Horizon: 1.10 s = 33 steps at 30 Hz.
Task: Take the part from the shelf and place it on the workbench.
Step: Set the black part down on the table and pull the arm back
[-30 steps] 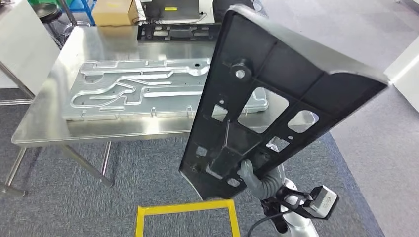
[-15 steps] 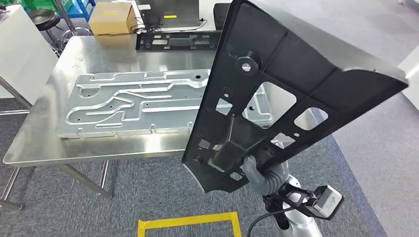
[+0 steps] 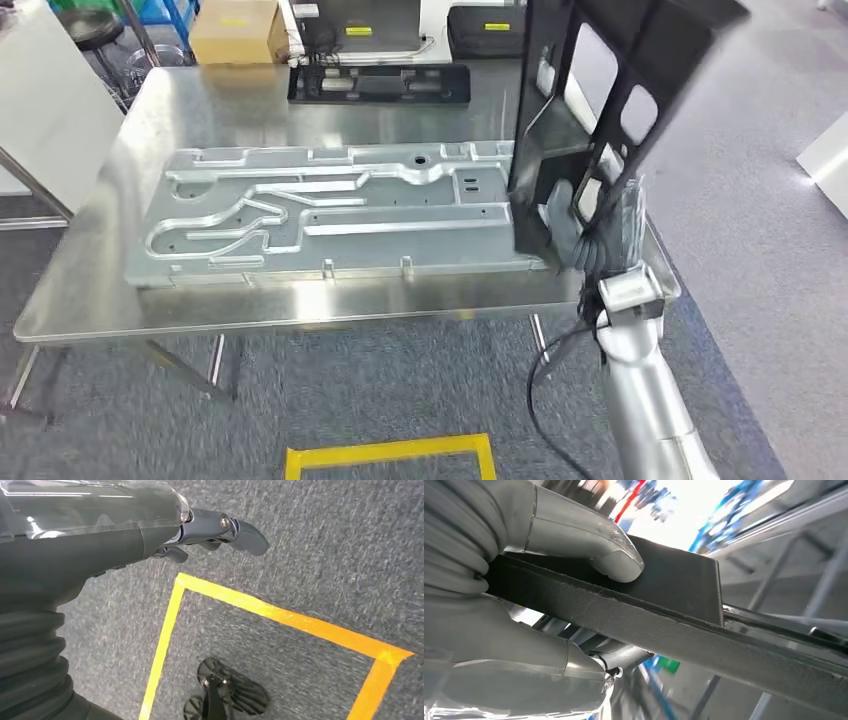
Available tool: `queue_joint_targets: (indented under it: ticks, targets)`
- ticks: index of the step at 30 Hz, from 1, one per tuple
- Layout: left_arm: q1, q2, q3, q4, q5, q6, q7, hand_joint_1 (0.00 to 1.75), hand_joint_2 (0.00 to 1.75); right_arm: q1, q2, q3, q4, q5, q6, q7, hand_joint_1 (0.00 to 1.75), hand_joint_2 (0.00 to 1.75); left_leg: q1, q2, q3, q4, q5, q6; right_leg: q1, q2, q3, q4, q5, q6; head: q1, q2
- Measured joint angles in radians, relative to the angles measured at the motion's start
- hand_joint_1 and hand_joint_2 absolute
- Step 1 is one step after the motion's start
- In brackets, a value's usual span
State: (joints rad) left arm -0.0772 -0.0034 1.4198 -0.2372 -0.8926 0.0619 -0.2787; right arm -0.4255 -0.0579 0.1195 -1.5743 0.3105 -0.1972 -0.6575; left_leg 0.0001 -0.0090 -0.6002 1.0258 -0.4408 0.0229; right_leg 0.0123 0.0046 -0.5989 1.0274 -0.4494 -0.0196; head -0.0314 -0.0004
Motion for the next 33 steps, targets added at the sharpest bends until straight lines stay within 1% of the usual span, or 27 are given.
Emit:
queue_joint_targets:
  ticks: [1,3,4,5,7,8,9,10,12,13,14,15,17,18,19,20,22,23,24,25,26,27,28,29,30,32,33]
  targets:
    - [-0.001,0.001,0.0,0.0,-0.002,-0.002,-0.001,0.0,1.75,-0.019,-0.007,-0.004,0.024,0.038,-0.026,0.009,1.75,1.75,0.0,0.0,0.0,-0.002,0.001,-0.005,0.002,0.0,0.001,-0.008,0.001,-0.001,0.0,0.0]
    - [-0.001,0.005,-0.001,0.0,-0.005,-0.006,-0.004,0.0,1.75,-0.052,-0.018,-0.007,0.071,0.127,-0.074,0.03,1.75,1.75,-0.001,0.001,0.002,-0.002,-0.003,-0.014,-0.006,0.0,0.012,-0.028,0.008,-0.002,0.0,0.0]
    - [-0.002,0.006,-0.001,0.0,-0.007,-0.008,-0.006,0.0,1.75,-0.072,-0.023,-0.006,0.099,0.18,-0.095,0.045,1.75,1.75,-0.002,0.001,-0.005,0.016,-0.016,-0.019,-0.011,-0.002,0.019,-0.039,0.012,-0.003,0.0,0.0]
    - [-0.002,0.008,-0.002,0.0,-0.008,-0.01,-0.008,0.0,1.75,-0.094,-0.027,-0.001,0.13,0.24,-0.112,0.066,1.75,1.75,-0.001,0.002,-0.022,0.056,-0.039,-0.025,-0.016,-0.003,0.026,-0.048,0.016,-0.004,0.0,0.0]
    - [-0.001,0.009,-0.002,0.0,-0.011,-0.013,-0.011,0.0,1.75,-0.143,-0.035,0.02,0.203,0.379,-0.138,0.118,1.75,1.75,0.006,0.002,-0.084,0.183,-0.096,-0.036,-0.016,-0.004,0.03,-0.051,0.016,-0.006,0.0,0.0]
    - [0.0,0.011,-0.002,0.0,-0.014,-0.014,-0.013,0.0,1.75,-0.166,-0.038,0.037,0.242,0.451,-0.146,0.146,1.75,1.75,0.009,0.002,-0.112,0.236,-0.111,-0.041,-0.016,-0.004,0.03,-0.05,0.015,-0.006,0.0,0.0]
    - [0.0,0.011,-0.002,0.0,-0.016,-0.016,-0.015,0.0,1.75,-0.186,-0.041,0.057,0.28,0.521,-0.147,0.172,1.75,1.75,0.013,0.003,-0.126,0.258,-0.11,-0.045,-0.016,-0.003,0.03,-0.048,0.013,-0.005,0.0,0.0]
    - [0.0,0.012,-0.003,0.0,-0.019,-0.018,-0.017,0.0,1.75,-0.207,-0.042,0.081,0.319,0.591,-0.145,0.199,1.75,1.75,0.015,0.003,-0.121,0.24,-0.088,-0.048,-0.017,-0.003,0.03,-0.045,0.011,-0.003,0.0,0.0]
    - [-0.002,0.014,-0.005,0.0,-0.022,-0.022,-0.018,0.0,1.75,-0.253,-0.041,0.134,0.401,0.714,-0.128,0.248,1.75,1.75,0.02,0.005,-0.065,0.115,-0.02,-0.053,-0.019,-0.003,0.031,-0.034,0.002,0.004,0.0,0.0]
    - [-0.003,0.016,-0.007,0.0,-0.022,-0.023,-0.018,0.0,1.75,-0.28,-0.039,0.163,0.445,0.768,-0.116,0.269,1.75,1.75,0.02,0.006,-0.036,0.054,0.003,-0.051,-0.018,-0.003,0.029,-0.027,-0.003,0.009,0.0,0.0]
    - [-0.005,0.017,-0.008,0.0,-0.023,-0.024,-0.018,0.0,1.75,-0.309,-0.033,0.196,0.492,0.817,-0.103,0.286,1.75,1.75,0.019,0.006,-0.018,0.014,0.014,-0.047,-0.017,-0.002,0.026,-0.021,-0.006,0.014,0.0,0.0]
    - [-0.006,0.018,-0.009,0.001,-0.022,-0.024,-0.018,0.0,1.75,-0.339,-0.024,0.23,0.542,0.861,-0.09,0.3,1.75,1.75,0.017,0.005,-0.012,-0.001,0.014,-0.041,-0.016,-0.002,0.023,-0.017,-0.008,0.018,0.0,0.0]
    - [-0.009,0.018,-0.009,0.001,-0.02,-0.021,-0.017,0.0,1.75,-0.392,0.004,0.301,0.645,0.939,-0.064,0.323,1.75,1.75,0.015,0.003,-0.014,-0.002,0.015,-0.027,-0.015,-0.001,0.02,-0.016,-0.008,0.026,0.0,0.0]
    - [-0.01,0.018,-0.009,0.001,-0.018,-0.018,-0.016,0.0,1.75,-0.415,0.021,0.335,0.695,0.968,-0.051,0.33,1.75,1.75,0.016,0.003,-0.013,-0.005,0.017,-0.022,-0.016,-0.001,0.018,-0.011,-0.013,0.031,0.0,0.0]
    - [-0.011,0.018,-0.009,0.001,-0.017,-0.016,-0.016,0.0,1.75,-0.436,0.038,0.367,0.744,0.992,-0.041,0.336,1.75,1.75,0.017,0.003,-0.011,-0.008,0.018,-0.016,-0.017,-0.002,0.01,0.008,-0.027,0.035,0.0,0.0]
    - [-0.013,0.018,-0.009,0.001,-0.016,-0.014,-0.016,0.0,1.75,-0.456,0.056,0.397,0.79,1.009,-0.033,0.34,1.75,1.75,0.019,0.003,-0.01,-0.011,0.02,-0.011,-0.019,-0.002,-0.008,0.048,-0.049,0.039,0.0,0.0]
    - [-0.014,0.018,-0.009,0.001,-0.016,-0.013,-0.016,0.0,1.75,-0.485,0.089,0.447,0.869,1.028,-0.022,0.346,1.75,1.75,0.019,0.003,-0.009,-0.012,0.019,-0.005,-0.021,-0.003,-0.072,0.175,-0.107,0.044,0.0,0.0]
    - [-0.014,0.018,-0.009,0.001,-0.016,-0.013,-0.015,0.0,1.75,-0.492,0.102,0.467,0.902,1.033,-0.019,0.348,1.75,1.75,0.018,0.002,-0.008,-0.012,0.018,-0.004,-0.021,-0.003,-0.105,0.235,-0.125,0.045,0.0,0.0]
    - [-0.013,0.018,-0.009,0.001,-0.017,-0.013,-0.015,0.0,1.75,-0.496,0.114,0.483,0.933,1.036,-0.017,0.35,1.75,1.75,0.018,0.001,-0.007,-0.012,0.017,-0.003,-0.022,-0.003,-0.126,0.267,-0.126,0.044,0.0,0.0]
    - [-0.012,0.017,-0.009,0.001,-0.017,-0.015,-0.015,0.0,1.75,-0.498,0.123,0.496,0.959,1.037,-0.017,0.352,1.75,1.75,0.018,-0.001,-0.006,-0.011,0.015,-0.003,-0.022,-0.003,-0.131,0.264,-0.109,0.042,0.0,0.0]
    - [-0.011,0.017,-0.009,0.001,-0.018,-0.016,-0.015,0.0,1.75,-0.499,0.131,0.506,0.98,1.038,-0.019,0.355,1.75,1.75,0.018,-0.004,-0.003,-0.011,0.014,-0.004,-0.021,-0.003,-0.117,0.223,-0.076,0.038,0.0,0.0]
    - [-0.011,0.017,-0.009,0.001,-0.019,-0.018,-0.015,0.0,1.75,-0.5,0.136,0.514,0.997,1.038,-0.024,0.359,1.75,1.75,0.017,-0.006,-0.001,-0.011,0.012,-0.006,-0.019,-0.003,-0.089,0.155,-0.034,0.031,0.0,0.0]
    - [-0.01,0.017,-0.009,0.001,-0.021,-0.021,-0.015,0.0,1.75,-0.503,0.139,0.52,1.012,1.038,-0.032,0.364,1.75,1.75,0.015,-0.007,0.001,-0.01,0.01,-0.009,-0.015,-0.004,-0.059,0.087,-0.004,0.023,0.0,0.0]
    - [-0.01,0.016,-0.01,0.001,-0.023,-0.024,-0.015,0.0,1.75,-0.507,0.141,0.526,1.025,1.038,-0.042,0.369,1.75,1.75,0.014,-0.008,0.002,-0.01,0.008,-0.012,-0.012,-0.004,-0.035,0.032,0.017,0.017,0.0,0.0]
    - [-0.01,0.016,-0.011,0.001,-0.025,-0.026,-0.015,0.0,1.75,-0.509,0.142,0.532,1.038,1.038,-0.053,0.373,1.75,1.75,0.013,-0.008,0.002,-0.011,0.007,-0.016,-0.008,-0.004,-0.021,-0.002,0.026,0.012,0.0,0.0]
    - [-0.009,0.016,-0.015,0.001,-0.03,-0.029,-0.016,0.0,1.75,-0.509,0.143,0.542,1.062,1.039,-0.073,0.38,1.75,1.75,0.014,-0.008,0.003,-0.015,0.007,-0.027,-0.005,-0.003,-0.017,-0.017,0.023,0.008,0.0,0.0]
    - [-0.009,0.016,-0.018,0.001,-0.032,-0.03,-0.016,0.0,1.75,-0.507,0.142,0.544,1.071,1.039,-0.082,0.383,1.75,1.75,0.015,-0.006,0.004,-0.015,0.005,-0.032,-0.008,-0.003,-0.014,-0.023,0.025,0.005,0.0,0.0]
